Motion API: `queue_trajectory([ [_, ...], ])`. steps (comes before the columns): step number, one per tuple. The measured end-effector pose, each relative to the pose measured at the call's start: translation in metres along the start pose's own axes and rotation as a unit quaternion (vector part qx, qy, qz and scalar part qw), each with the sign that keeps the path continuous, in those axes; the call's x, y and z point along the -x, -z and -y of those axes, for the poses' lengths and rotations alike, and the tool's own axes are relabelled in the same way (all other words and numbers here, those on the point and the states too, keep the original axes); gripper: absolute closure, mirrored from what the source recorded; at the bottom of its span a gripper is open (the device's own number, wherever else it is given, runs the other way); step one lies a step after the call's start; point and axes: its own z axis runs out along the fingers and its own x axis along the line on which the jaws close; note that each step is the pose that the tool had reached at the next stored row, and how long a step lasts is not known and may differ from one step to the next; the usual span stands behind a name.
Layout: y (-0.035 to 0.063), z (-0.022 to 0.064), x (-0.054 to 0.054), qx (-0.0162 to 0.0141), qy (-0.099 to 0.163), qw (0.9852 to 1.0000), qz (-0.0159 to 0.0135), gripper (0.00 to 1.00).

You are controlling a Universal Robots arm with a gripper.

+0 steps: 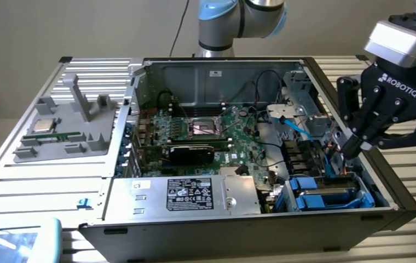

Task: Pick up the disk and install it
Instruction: 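Insert the second disk wire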

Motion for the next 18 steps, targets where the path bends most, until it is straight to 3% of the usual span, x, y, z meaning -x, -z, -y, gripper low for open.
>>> queue_trajectory([
  [8, -0.0016, 0.0006, 0.0009, -0.0046, 0.064, 0.9979, -0.0082, 0.89],
  [18, -0.0031, 0.0020, 0.0040, -0.0104, 0.110, 0.9938, -0.0086, 0.89],
])
